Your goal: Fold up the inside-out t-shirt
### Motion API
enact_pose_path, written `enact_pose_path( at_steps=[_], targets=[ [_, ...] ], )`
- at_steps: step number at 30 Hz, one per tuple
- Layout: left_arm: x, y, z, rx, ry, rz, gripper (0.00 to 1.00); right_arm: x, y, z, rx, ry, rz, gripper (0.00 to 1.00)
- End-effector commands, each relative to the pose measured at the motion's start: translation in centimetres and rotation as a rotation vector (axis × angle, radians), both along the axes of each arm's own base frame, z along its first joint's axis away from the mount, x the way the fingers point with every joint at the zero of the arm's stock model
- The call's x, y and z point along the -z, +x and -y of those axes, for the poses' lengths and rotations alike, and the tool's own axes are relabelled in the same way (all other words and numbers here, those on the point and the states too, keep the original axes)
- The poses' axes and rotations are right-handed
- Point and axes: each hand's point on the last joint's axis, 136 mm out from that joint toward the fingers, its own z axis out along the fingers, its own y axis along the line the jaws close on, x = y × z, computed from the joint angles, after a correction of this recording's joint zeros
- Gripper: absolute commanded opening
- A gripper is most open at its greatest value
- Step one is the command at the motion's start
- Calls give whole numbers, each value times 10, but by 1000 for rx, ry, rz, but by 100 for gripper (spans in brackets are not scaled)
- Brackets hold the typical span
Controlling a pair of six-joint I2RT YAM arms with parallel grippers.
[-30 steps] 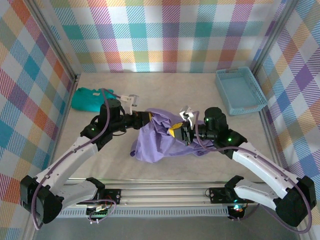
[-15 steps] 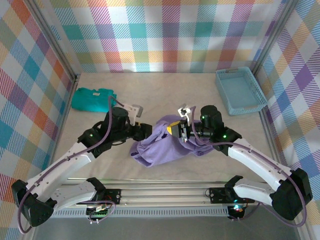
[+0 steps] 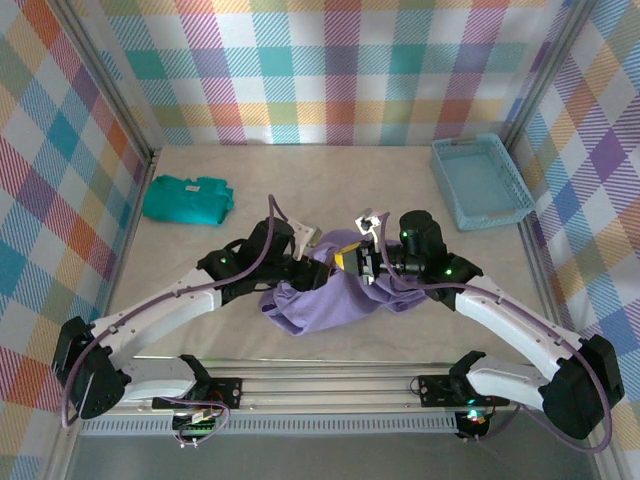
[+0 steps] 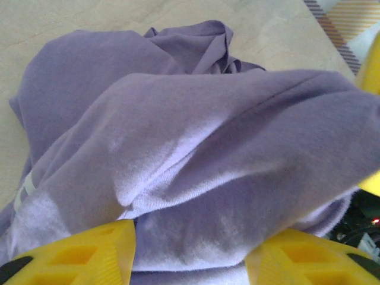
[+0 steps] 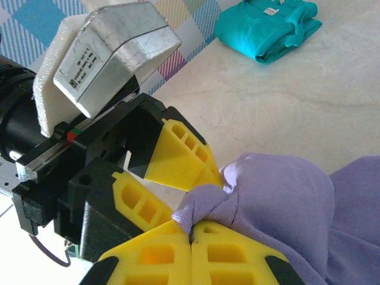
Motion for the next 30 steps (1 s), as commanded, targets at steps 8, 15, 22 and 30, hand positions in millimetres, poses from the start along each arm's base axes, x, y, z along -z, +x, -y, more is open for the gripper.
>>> enact_pose_path(
  at_steps=[8,15,22,30],
  targets=[
    [-2,24,11,1,12,39,16,-27,-4,12,-7,-9,128,0],
    [-103,-3,12,136,-506,8,0,8,25,49,206,-271,189,0],
    [-160,-39,-8,235,-667,81,0,2,42,51,283,-359,285,10],
    [-145,-30,-13,193,-580,118,0,-8,8,53,192,-321,288,36]
  ],
)
